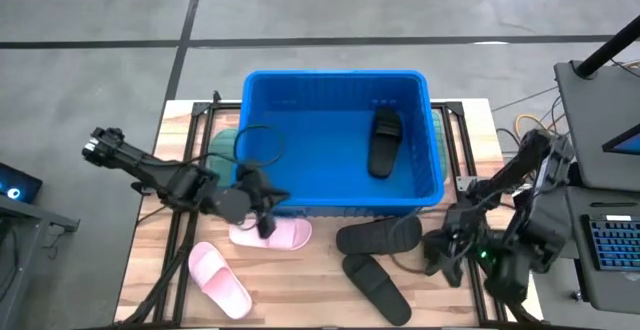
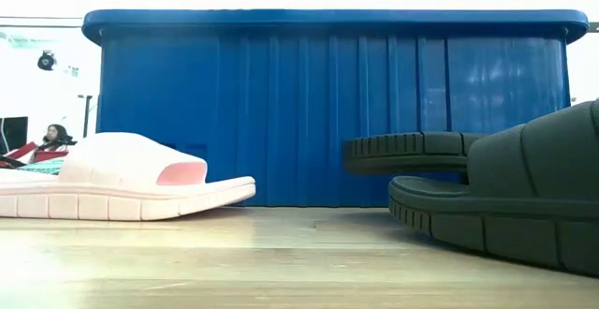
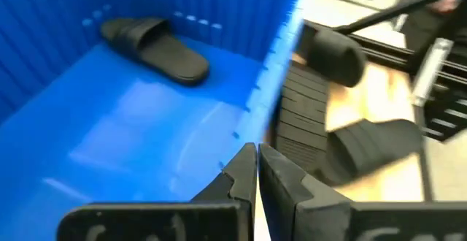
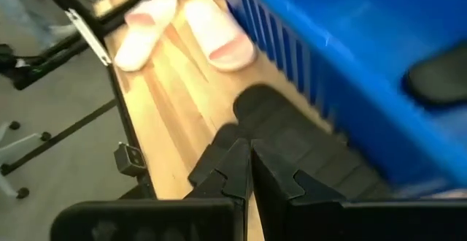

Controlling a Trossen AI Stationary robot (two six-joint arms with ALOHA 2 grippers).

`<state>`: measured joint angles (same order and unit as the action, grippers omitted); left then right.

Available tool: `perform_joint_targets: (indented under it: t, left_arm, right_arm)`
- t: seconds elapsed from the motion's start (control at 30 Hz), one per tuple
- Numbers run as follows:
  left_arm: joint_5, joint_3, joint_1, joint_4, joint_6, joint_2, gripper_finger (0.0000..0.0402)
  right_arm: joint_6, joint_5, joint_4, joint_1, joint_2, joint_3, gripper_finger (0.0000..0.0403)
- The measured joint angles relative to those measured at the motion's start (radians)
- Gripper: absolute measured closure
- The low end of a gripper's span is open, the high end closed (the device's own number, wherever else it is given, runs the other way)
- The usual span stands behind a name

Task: Pick and place slides into bin
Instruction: Put the black slipper into the blue bin

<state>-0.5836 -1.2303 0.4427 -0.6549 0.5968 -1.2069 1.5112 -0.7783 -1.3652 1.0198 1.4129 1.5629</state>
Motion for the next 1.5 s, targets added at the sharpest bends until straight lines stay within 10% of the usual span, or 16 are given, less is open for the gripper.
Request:
perform_joint_targets:
  t: [0.47, 0.93, 1.27, 1.5]
  left_arm:
    - [0.0, 0.204, 0.124, 0.198, 0.0, 0.102, 0.0401]
    - [0.006, 0.202, 0.129, 0.229, -0.003, 0.096, 0.0397]
    - [0.008, 0.189, 0.129, 0.228, -0.003, 0.097, 0.0284]
    - [0.008, 0.189, 0.129, 0.228, 0.0, 0.097, 0.0213]
  right_arm:
    - [0.31, 0.188, 0.025, -0.015, 0.294, 0.062, 0.0394]
    - [0.014, 0.264, 0.101, -0.118, 0.492, 0.062, 0.0304]
    - [-0.168, 0.262, 0.1, -0.209, 0.601, 0.062, 0.0162]
    - [-0.19, 0.217, 0.075, -0.245, 0.643, 0.06, 0.0131]
